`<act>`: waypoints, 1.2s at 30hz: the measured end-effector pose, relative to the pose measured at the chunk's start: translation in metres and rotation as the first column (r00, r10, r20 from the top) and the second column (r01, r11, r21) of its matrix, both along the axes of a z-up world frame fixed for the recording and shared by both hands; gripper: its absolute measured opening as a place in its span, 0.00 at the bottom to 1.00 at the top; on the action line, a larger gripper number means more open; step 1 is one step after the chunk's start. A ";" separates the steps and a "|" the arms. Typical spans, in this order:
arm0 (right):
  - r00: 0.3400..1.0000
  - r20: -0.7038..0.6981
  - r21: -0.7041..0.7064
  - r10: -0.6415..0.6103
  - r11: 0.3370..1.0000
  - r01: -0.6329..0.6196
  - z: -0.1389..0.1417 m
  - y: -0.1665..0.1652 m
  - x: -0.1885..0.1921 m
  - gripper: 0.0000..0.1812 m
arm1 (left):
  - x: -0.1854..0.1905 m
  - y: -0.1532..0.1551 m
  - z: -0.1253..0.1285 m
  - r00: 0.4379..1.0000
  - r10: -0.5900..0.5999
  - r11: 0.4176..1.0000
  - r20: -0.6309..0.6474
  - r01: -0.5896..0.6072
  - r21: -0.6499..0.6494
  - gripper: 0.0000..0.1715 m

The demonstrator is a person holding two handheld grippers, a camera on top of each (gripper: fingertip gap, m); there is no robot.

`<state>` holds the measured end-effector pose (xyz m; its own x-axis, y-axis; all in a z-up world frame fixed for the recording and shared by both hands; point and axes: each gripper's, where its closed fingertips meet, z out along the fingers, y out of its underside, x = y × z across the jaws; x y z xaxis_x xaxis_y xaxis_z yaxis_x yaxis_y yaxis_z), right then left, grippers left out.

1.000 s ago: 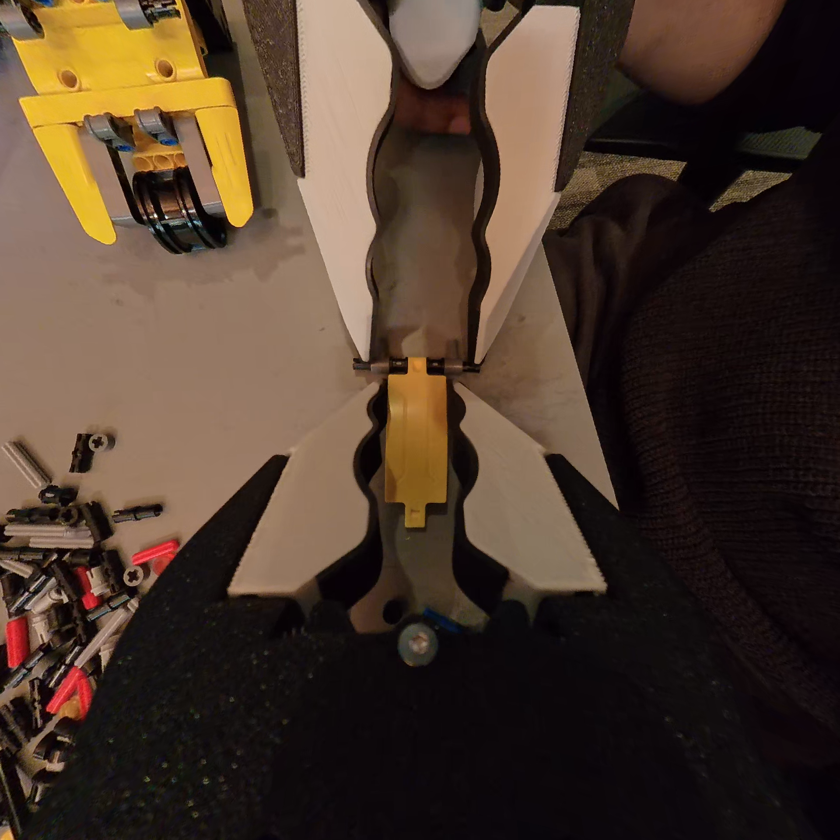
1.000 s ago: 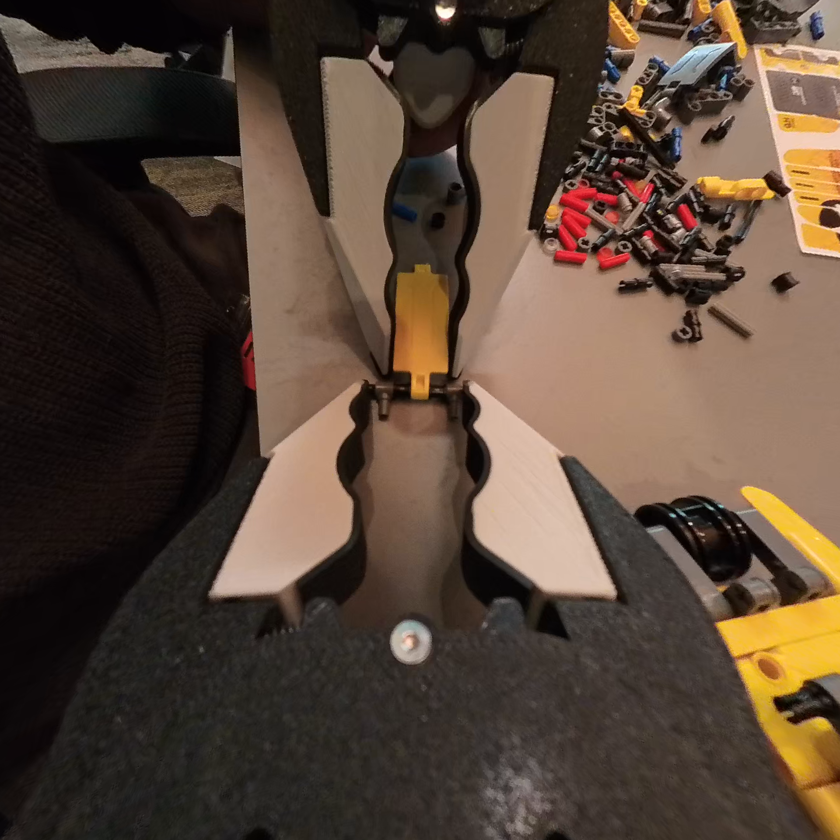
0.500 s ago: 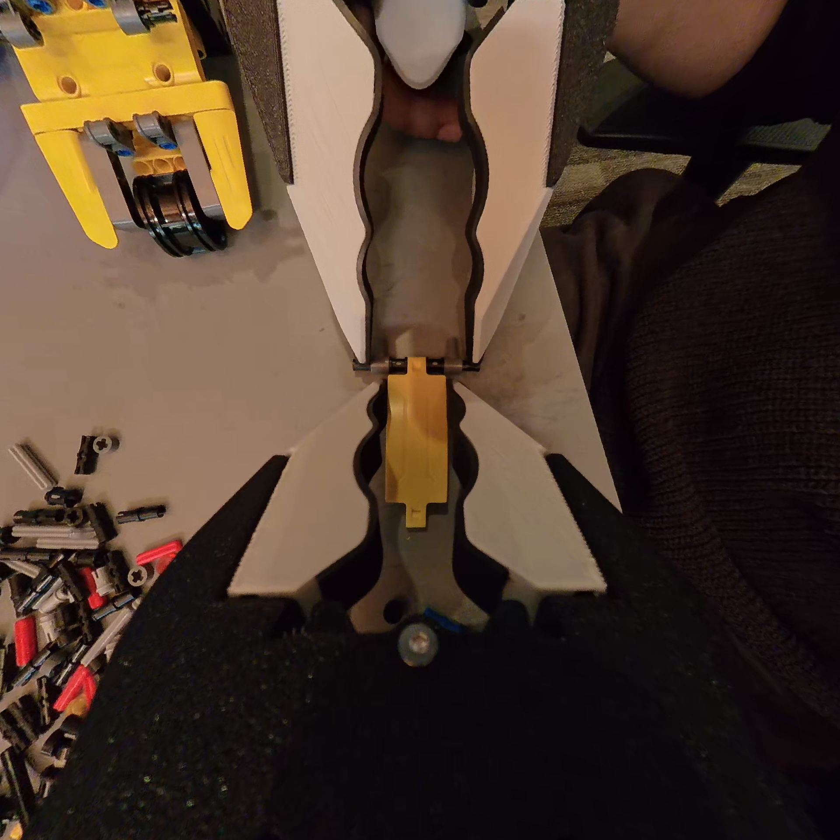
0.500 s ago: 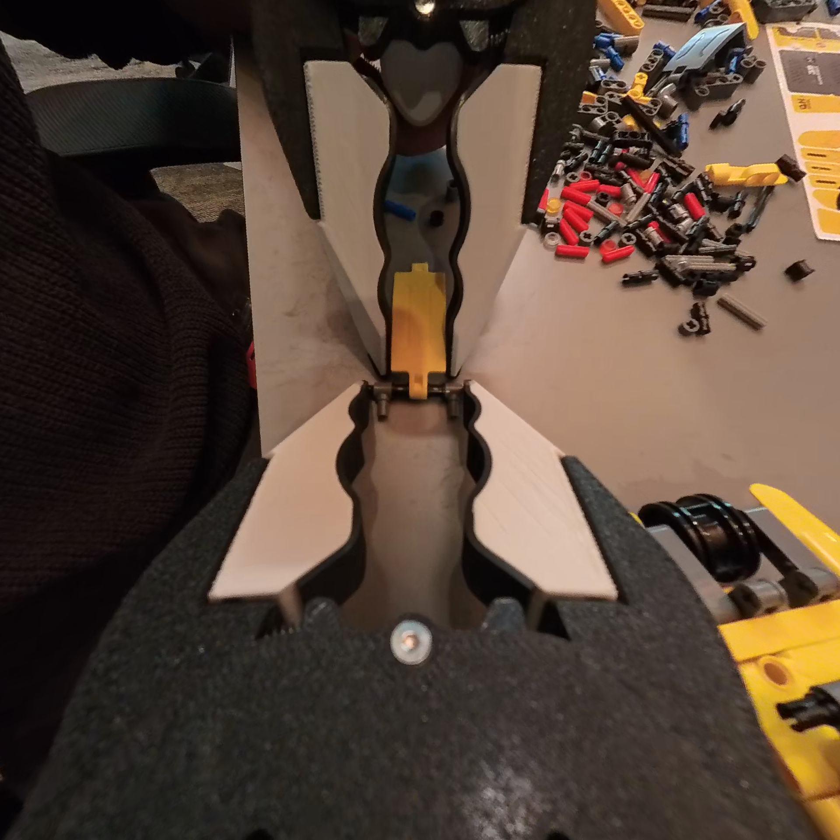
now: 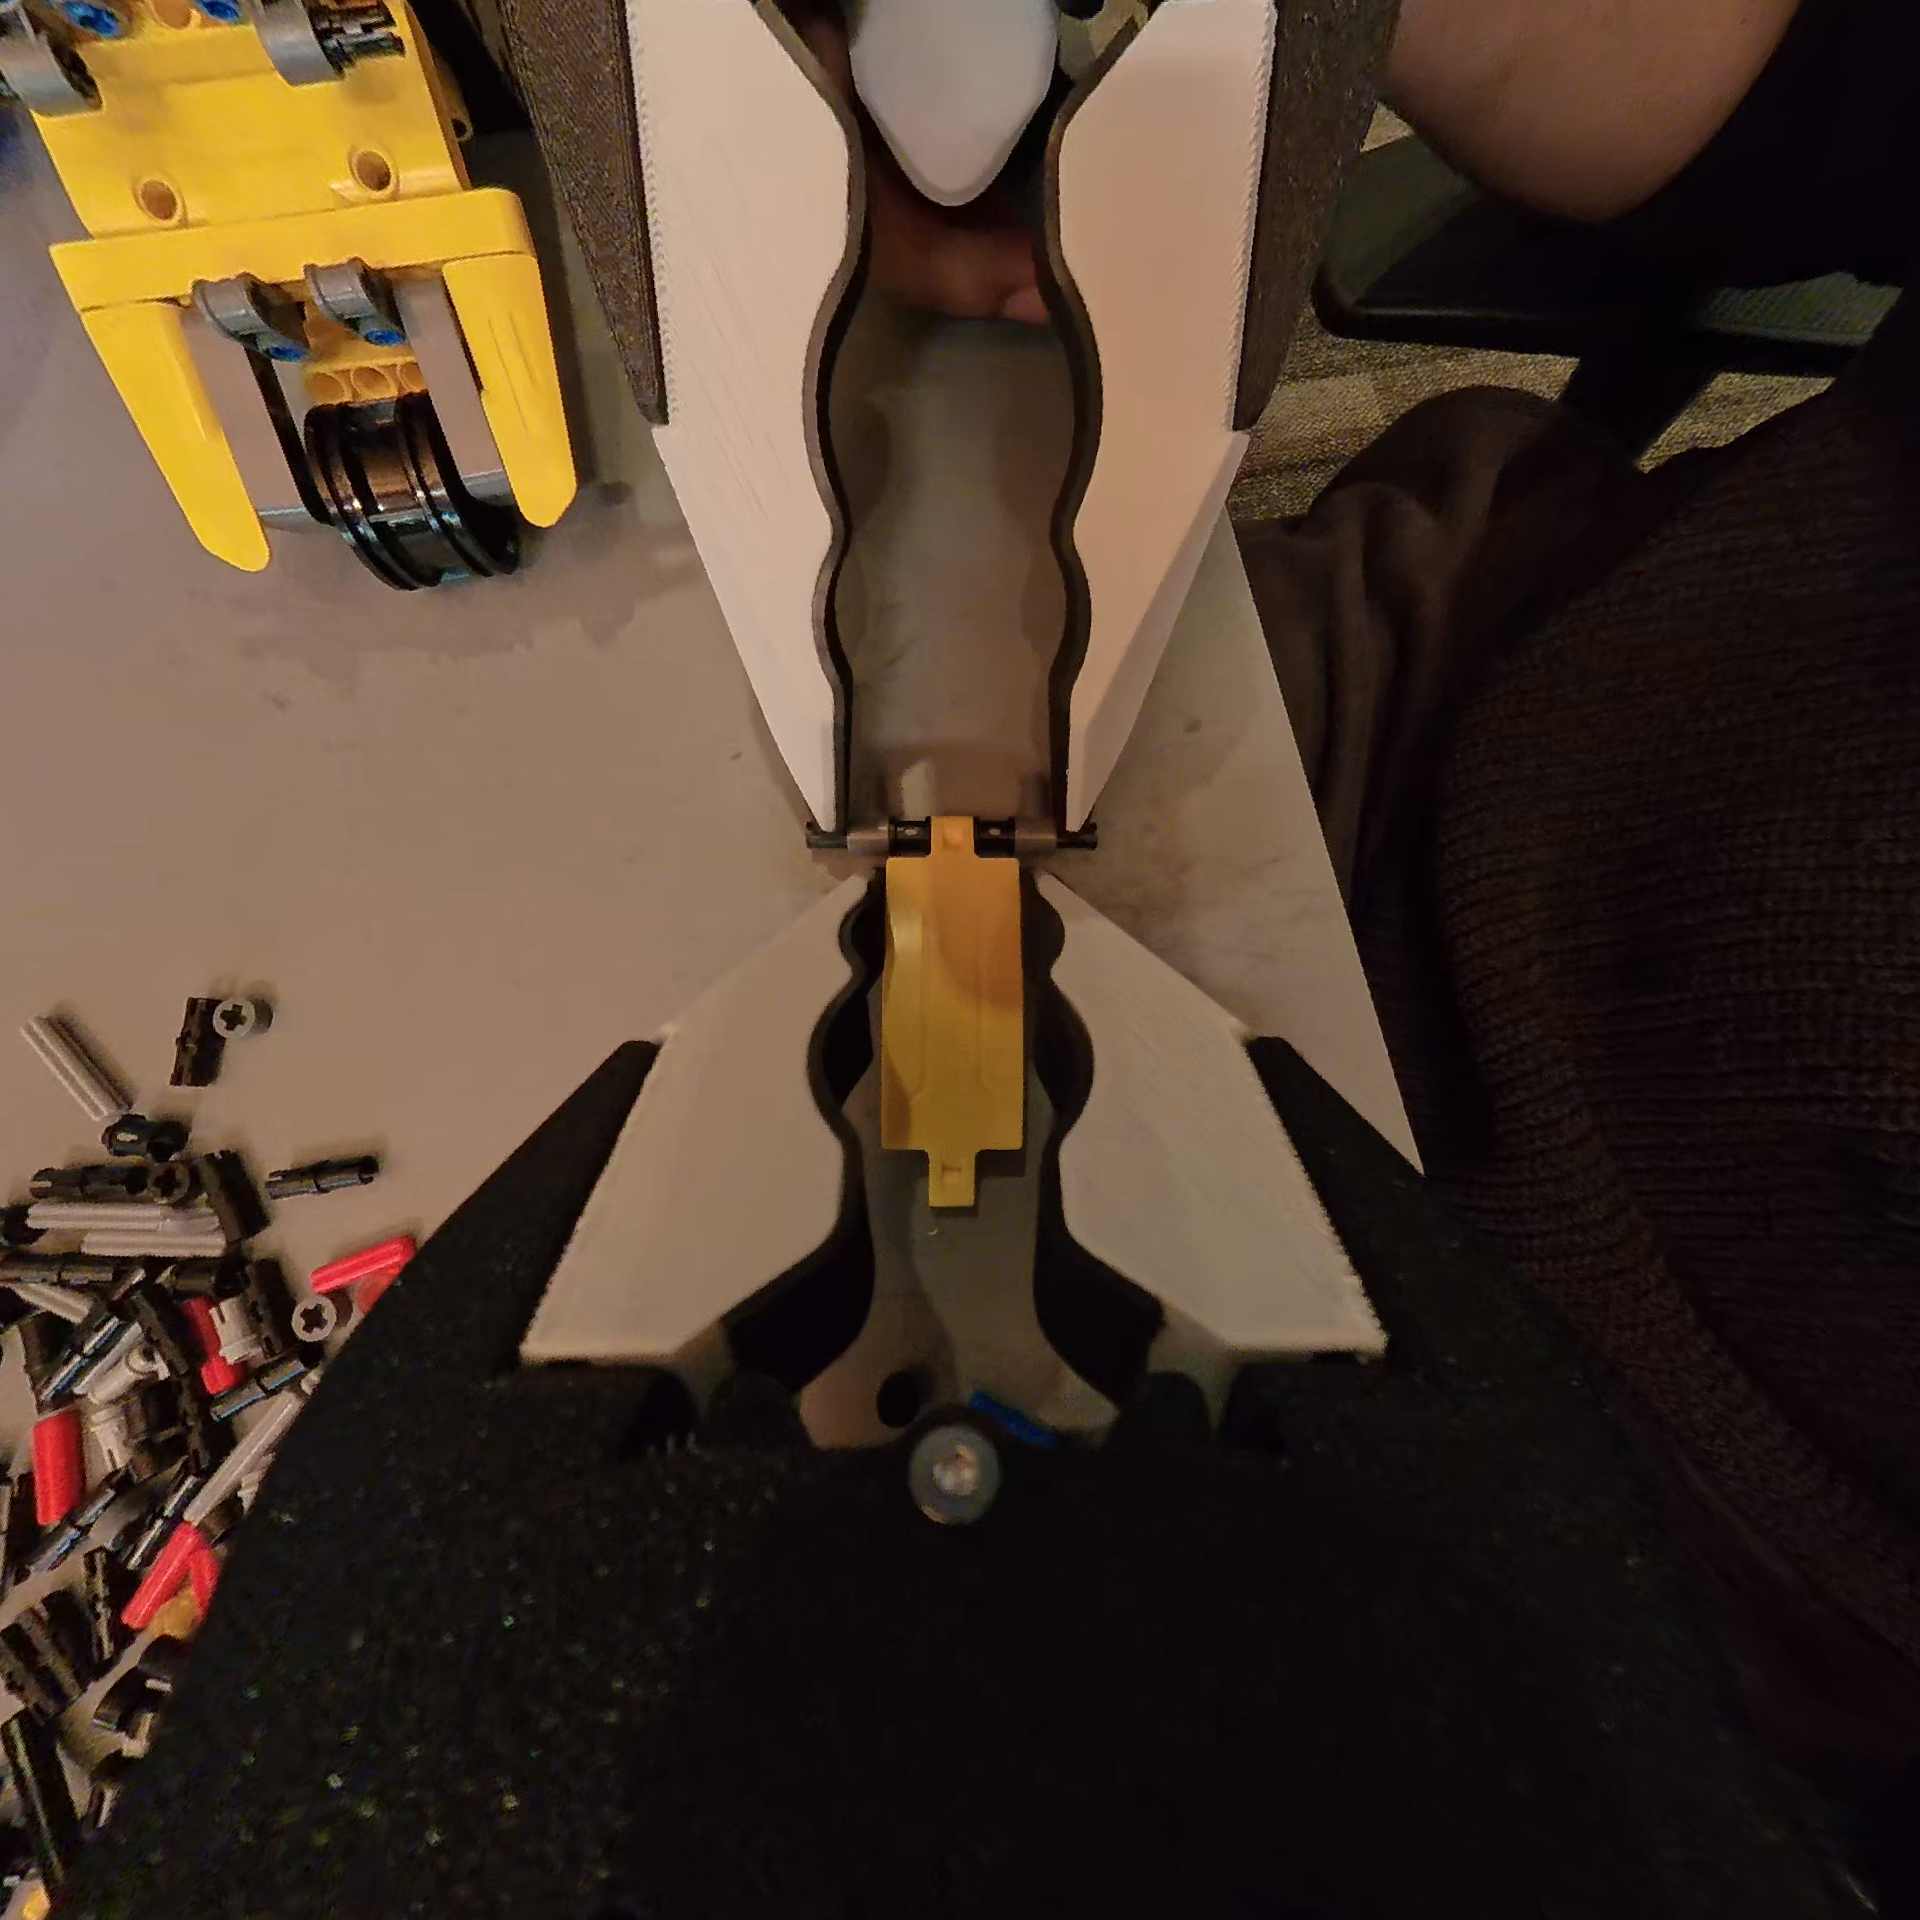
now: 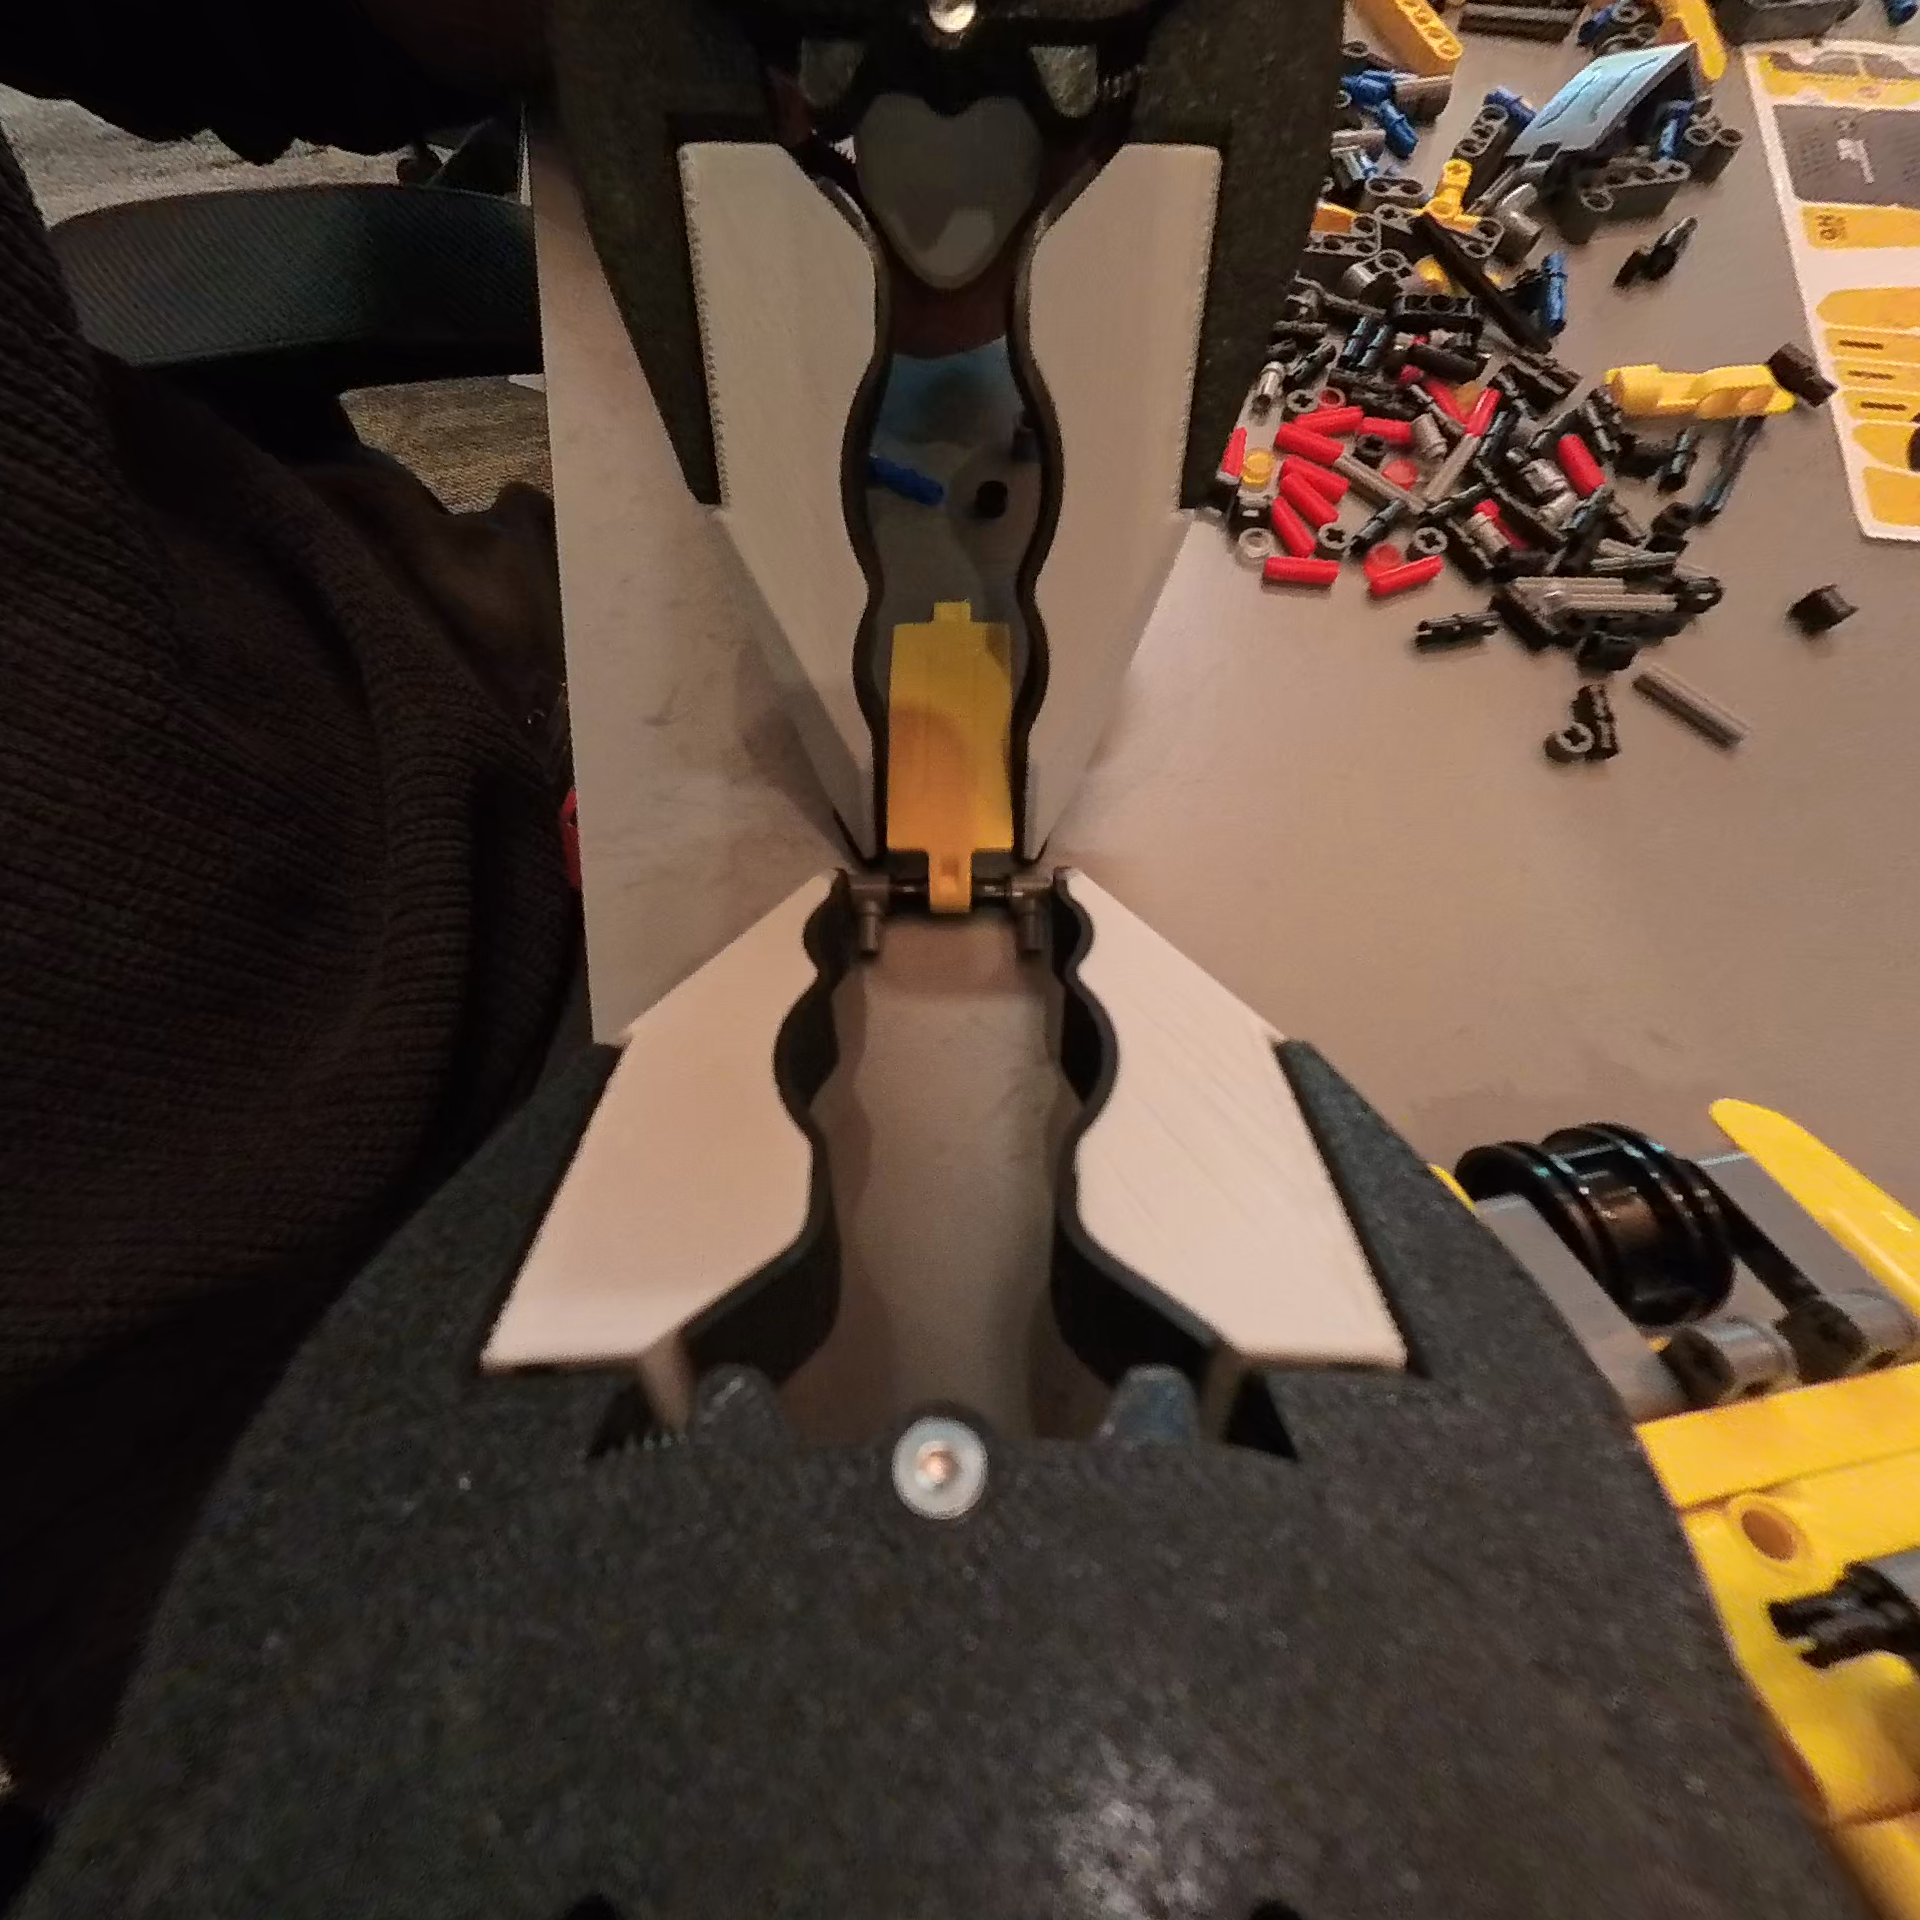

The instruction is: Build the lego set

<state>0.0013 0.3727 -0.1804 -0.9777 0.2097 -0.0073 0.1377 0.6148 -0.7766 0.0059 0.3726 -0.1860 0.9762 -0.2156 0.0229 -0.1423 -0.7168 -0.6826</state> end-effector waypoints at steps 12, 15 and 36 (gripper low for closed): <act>1.000 0.021 -0.004 -0.009 1.000 0.009 0.000 0.000 0.000 0.20 | 0.000 0.000 0.000 1.000 0.004 1.000 0.005 -0.004 -0.006 0.14; 1.000 0.024 -0.008 -0.019 1.000 0.019 0.000 0.001 -0.002 0.09 | 0.004 0.000 0.000 1.000 -0.017 1.000 0.021 0.017 -0.004 0.14; 0.990 -0.086 -0.401 -0.115 0.913 0.071 0.065 0.023 -0.012 0.05 | -0.023 0.002 0.047 0.994 0.064 0.970 0.094 -0.084 0.226 0.15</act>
<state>-0.0105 0.3959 -0.1151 -0.9536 0.3009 -0.0064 0.0829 0.2423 -0.9666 -0.0167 0.3751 -0.1395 0.9862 -0.1520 0.0649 -0.0291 -0.5461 -0.8372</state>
